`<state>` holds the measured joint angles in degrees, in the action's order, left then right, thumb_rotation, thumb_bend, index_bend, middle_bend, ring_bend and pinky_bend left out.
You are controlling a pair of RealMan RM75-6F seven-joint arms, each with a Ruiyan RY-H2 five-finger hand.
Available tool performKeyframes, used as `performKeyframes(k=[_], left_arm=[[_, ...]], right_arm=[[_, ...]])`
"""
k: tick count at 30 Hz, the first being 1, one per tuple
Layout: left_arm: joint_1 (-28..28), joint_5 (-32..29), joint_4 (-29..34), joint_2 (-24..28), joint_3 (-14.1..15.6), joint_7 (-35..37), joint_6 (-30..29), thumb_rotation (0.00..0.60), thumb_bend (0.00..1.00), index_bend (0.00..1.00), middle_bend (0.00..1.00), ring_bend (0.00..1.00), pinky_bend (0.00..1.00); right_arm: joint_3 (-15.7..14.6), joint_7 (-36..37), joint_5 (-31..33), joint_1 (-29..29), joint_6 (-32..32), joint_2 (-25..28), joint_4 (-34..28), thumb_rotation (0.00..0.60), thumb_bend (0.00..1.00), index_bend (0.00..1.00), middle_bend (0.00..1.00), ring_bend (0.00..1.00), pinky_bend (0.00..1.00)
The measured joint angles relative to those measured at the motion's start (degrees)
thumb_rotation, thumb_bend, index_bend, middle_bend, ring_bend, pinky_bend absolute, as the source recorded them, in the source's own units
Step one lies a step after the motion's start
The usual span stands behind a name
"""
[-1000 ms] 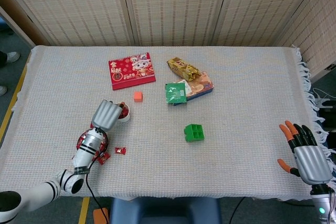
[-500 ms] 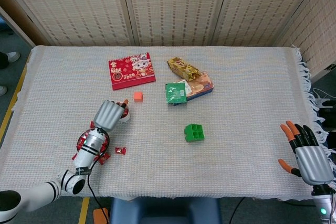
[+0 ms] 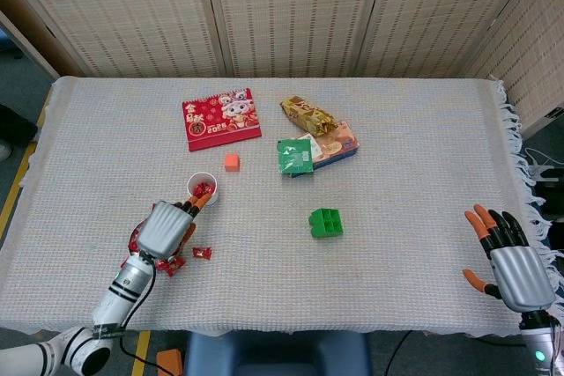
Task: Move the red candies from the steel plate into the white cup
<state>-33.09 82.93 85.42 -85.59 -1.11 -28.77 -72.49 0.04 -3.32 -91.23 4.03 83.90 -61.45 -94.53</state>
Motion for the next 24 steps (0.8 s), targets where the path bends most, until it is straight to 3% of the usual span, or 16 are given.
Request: performKeyframes(k=[3, 5, 7, 8, 15, 24], left_arm=[[3.68, 2.68, 2.92, 3.03, 4.97, 1.88, -1.56, 0.600, 0.43, 0.14, 0.25, 0.60, 1.00], [6.00, 4.24, 3.10, 4.17, 7.89, 2.42, -2.06, 0.600, 0.43, 0.13, 0.22, 0.43, 1.00], [7.33, 5.24, 2.37, 4.63, 9.53, 1.96, -2.24, 0.600, 0.42, 0.13, 0.20, 0.32, 1.00], [7.87, 5.63, 1.53, 4.61, 9.98, 1.35, -2.44, 0.600, 0.42, 0.13, 0.19, 0.32, 1.00], [10.42, 7.73, -5.22, 0.76, 10.69, -2.38, -3.14, 0.600, 0.41, 0.15, 0.18, 0.62, 1.00], [9.56, 10.16, -9.45, -4.93, 8.13, -5.21, -0.96, 0.600, 0.41, 0.15, 0.18, 0.70, 1.00]], right_arm=[[-0.38, 0.02, -0.92, 0.01, 0.13, 0.01, -0.13, 0.600, 0.13, 0.00, 0.00, 0.00, 0.00], [-0.69, -0.01, -1.51, 0.06, 0.08, 0.01, -0.22, 0.600, 0.13, 0.00, 0.00, 0.00, 0.00], [-1.00, -0.08, -2.04, 0.12, -0.01, 0.01, -0.29, 0.600, 0.13, 0.00, 0.00, 0.00, 0.00], [-1.12, -0.13, -2.24, 0.13, -0.04, 0.01, -0.31, 0.600, 0.13, 0.00, 0.00, 0.00, 0.00], [-1.66, -0.58, -3.10, 0.17, -0.15, -0.15, -0.45, 0.600, 0.13, 0.00, 0.00, 0.00, 0.00], [-1.81, -0.57, -3.19, -0.01, 0.13, 0.01, -0.50, 0.600, 0.13, 0.00, 0.00, 0.00, 0.00]])
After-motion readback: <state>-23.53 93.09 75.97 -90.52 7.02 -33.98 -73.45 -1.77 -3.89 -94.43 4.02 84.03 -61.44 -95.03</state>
